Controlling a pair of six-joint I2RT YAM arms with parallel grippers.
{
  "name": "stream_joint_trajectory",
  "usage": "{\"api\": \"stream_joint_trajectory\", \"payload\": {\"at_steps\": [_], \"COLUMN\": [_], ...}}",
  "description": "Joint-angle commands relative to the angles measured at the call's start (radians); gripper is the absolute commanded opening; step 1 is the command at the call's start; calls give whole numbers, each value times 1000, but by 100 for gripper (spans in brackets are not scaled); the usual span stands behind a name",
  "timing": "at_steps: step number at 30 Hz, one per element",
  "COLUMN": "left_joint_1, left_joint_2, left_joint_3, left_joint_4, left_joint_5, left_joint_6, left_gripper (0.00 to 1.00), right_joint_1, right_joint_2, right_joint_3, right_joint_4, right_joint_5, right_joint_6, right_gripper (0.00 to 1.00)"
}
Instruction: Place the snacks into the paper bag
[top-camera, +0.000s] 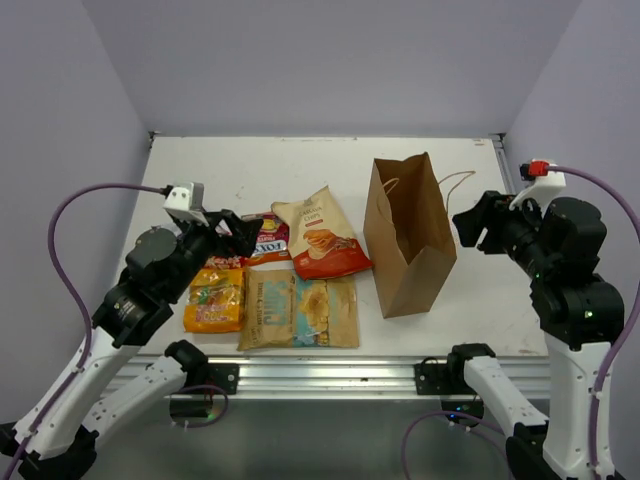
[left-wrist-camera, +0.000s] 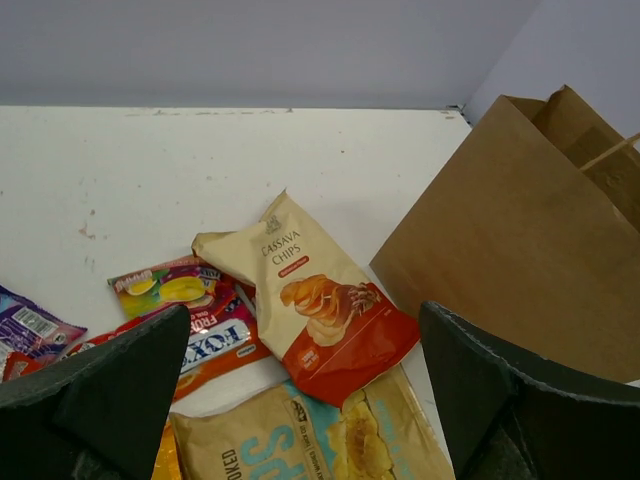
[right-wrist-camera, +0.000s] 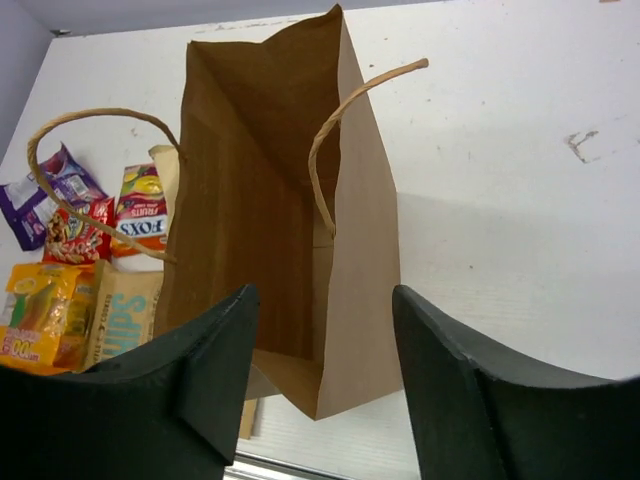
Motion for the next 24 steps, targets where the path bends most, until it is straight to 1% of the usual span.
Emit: {"api": "stream_joint_trajectory", "payload": {"at_steps": [1,2,5,10,14,19,24], "left_joint_1": [0,0,0,4,20,60,80], "left_joint_2": [44,79,151,185,288,366,423], "left_joint_3": [-16,-19,-22,-56,-50,-65,-70], "left_joint_4": [51,63,88,208,248,343,383], "left_joint_5": [1,41,83,123,156,239,268], "left_joint_6": [13,15,13,32,46,27,24], "left_gripper": [100,100,100,100,100,100,100], "right_joint_1": [1,0,1,1,1,1,1], "right_joint_2": [20,24,44,43,51,46,51], "right_joint_3": [-30,-50,-85,-122,-122,-121,-110], "right_joint_4": [47,55,65,95,96,93,88], "right_joint_5": [-1,2,-2,-20,-39,-57,-80], "right_joint_6": [-17,-17,-22,-23,-23,-23,-25], "right_gripper": [57,42,25,24,26,26,27]}}
